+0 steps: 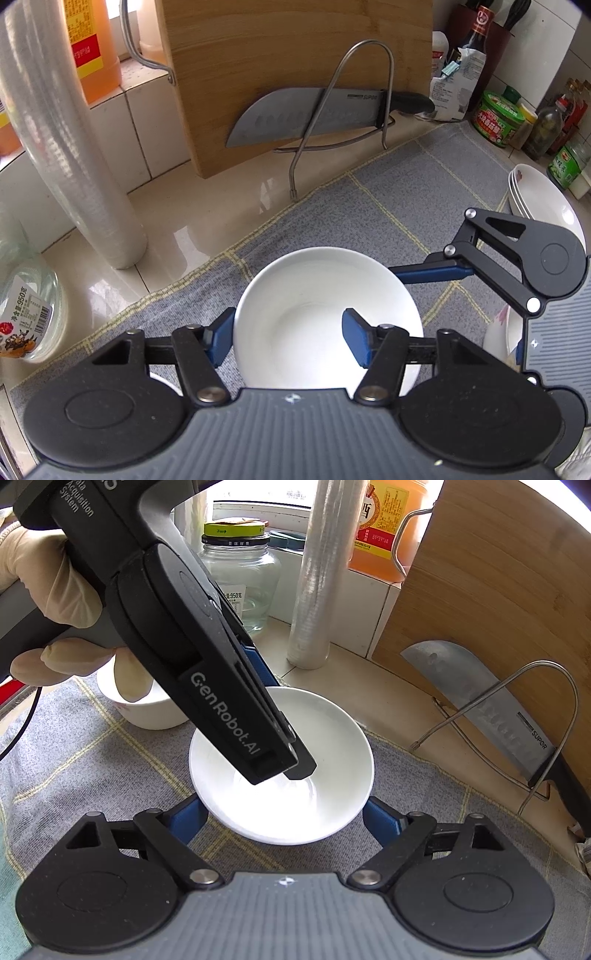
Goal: Organize plates and bowls
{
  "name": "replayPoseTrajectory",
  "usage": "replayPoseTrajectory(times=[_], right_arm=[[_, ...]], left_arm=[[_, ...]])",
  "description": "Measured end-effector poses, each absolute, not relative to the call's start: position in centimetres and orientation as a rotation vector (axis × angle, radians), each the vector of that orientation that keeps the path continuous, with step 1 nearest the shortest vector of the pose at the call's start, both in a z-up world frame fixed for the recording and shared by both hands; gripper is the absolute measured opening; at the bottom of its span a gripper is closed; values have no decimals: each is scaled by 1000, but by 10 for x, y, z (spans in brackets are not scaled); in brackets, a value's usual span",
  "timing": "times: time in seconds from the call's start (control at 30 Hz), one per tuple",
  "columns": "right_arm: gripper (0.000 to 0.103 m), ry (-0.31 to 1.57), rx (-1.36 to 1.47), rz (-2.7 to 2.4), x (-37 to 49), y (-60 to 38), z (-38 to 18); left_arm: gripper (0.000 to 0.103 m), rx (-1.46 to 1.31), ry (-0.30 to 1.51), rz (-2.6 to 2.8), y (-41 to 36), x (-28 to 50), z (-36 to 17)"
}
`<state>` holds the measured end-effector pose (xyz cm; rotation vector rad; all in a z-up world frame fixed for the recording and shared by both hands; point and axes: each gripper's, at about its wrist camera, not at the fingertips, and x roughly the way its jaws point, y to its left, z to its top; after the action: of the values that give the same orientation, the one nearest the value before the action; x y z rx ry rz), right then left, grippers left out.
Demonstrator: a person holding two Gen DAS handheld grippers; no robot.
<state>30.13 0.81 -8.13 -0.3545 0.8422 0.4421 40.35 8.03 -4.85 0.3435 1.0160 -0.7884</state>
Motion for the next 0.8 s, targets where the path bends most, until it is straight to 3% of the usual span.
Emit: replayPoseTrajectory(times=[0.8], right_arm=[[93, 792, -350, 425, 261, -8, -50]], left_arm=[[60, 386, 933, -823, 67, 360, -16]])
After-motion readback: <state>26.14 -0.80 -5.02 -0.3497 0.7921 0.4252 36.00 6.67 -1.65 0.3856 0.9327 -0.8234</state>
